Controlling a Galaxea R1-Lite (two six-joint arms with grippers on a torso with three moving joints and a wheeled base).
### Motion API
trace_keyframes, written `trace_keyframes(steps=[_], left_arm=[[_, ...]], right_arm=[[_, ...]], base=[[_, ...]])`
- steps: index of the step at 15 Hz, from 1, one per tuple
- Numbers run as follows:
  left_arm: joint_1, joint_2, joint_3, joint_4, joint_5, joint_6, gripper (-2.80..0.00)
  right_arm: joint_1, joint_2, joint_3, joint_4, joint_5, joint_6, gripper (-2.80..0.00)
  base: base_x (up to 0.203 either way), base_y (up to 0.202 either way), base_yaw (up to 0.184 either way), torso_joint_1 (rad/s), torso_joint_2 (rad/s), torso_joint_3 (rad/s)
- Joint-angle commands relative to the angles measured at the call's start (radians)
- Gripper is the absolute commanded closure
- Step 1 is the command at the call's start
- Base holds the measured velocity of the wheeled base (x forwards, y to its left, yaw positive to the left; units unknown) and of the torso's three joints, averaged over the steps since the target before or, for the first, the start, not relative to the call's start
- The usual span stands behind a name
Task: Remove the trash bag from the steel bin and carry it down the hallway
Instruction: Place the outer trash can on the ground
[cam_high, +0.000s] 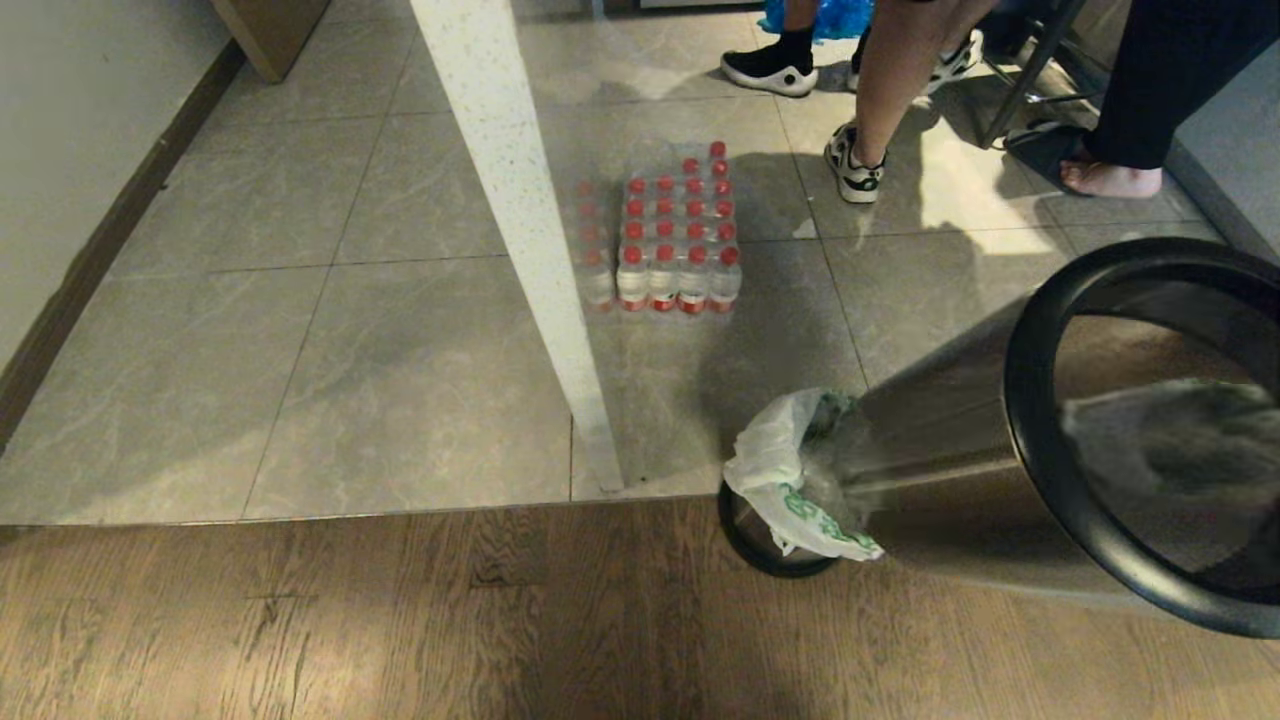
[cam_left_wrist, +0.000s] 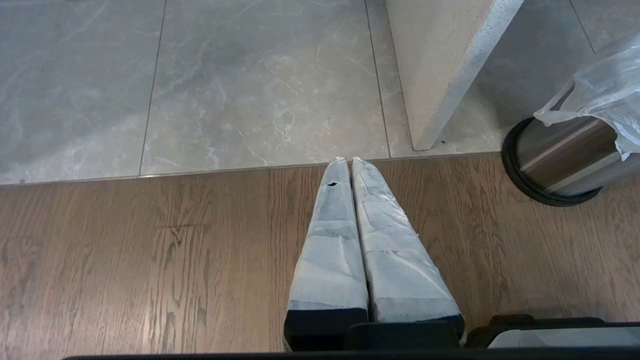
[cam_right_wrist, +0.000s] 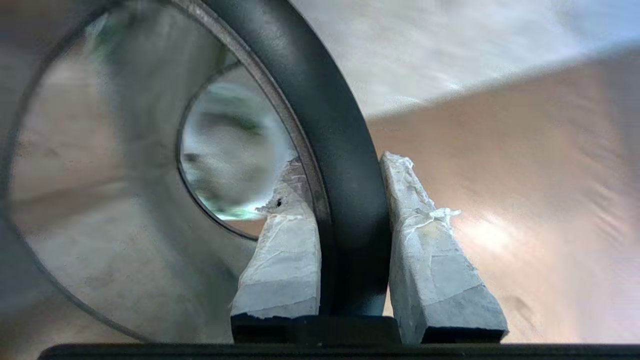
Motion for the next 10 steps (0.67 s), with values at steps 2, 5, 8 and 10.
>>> trace_keyframes(steps=[2,5,8,10], left_arm=[[0.000,0.000,0.000,0.001,0.000,-0.001,0.00],[0.000,0.000,0.000,0.001,0.000,-0.001,0.00],[0.000,0.000,0.000,-0.001,0.000,-0.001,0.00],[0.000,0.000,0.000,-0.001,0.000,-0.001,0.00]], right_arm=[[-0.005,-0.004,-0.004,0.010,-0.104,0.076,0.00],[-0.007,0.088,-0.035,0.010,-0.207,0.157,0.00],[-0.092,0.193,-0.096,-0.013,-0.216,0.192,0.00],[-0.174,0.276,-0.139,-0.024,-0.216,0.229,0.00]], base=[[0.000,0.000,0.000,0.000,0.00,0.000],[0.000,0.000,0.000,0.000,0.00,0.000],[0.000,0.000,0.000,0.000,0.00,0.000],[0.000,0.000,0.000,0.000,0.00,0.000]])
